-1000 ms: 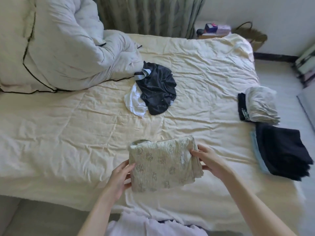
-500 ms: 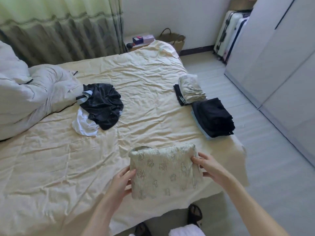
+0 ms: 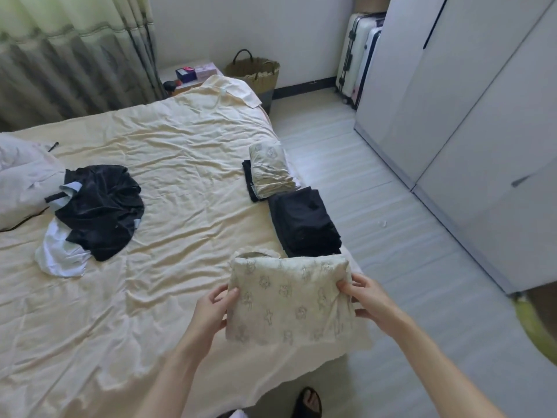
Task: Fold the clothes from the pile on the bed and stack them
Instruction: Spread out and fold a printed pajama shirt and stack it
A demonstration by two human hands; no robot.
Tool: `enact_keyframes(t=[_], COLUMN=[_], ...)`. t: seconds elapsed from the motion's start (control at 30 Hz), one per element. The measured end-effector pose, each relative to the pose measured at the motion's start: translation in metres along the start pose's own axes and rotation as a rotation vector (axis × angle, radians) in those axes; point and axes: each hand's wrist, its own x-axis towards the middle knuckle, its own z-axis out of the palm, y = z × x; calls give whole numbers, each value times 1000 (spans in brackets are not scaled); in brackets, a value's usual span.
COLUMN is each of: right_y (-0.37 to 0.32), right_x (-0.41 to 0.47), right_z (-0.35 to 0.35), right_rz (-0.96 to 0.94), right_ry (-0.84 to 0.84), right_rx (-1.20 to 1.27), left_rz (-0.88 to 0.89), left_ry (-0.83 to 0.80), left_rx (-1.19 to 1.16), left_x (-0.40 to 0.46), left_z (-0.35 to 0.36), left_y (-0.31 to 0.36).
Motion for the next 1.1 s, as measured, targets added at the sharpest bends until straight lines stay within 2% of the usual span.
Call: enact_keyframes(t=[0.3,0.47,0.73,0.83,0.93,1.0,1.1], right_y=[-30,-62,-81,-70,-52,-39,-32], right_x=[72,121,178,203,222,234,240], right_z=[7,20,12,6,2,-4,-9], right_rz=[116,125,188,274,405,493,529], right_ry=[87,128,209,232,271,269,237], right_rx=[165,360,769,857,895,884,782], left_rz=[86,241,482,522,469,416,441], left_ry=[71,54,-117,-172,-214,-207,-149], left_rx=[220,378,756,873,1008,1099,1202], left_x=[86,163,269,312,346,365,371], left_z=[19,28,114,154,181,194,197], left_y=[77,148,239,236,202,177,162])
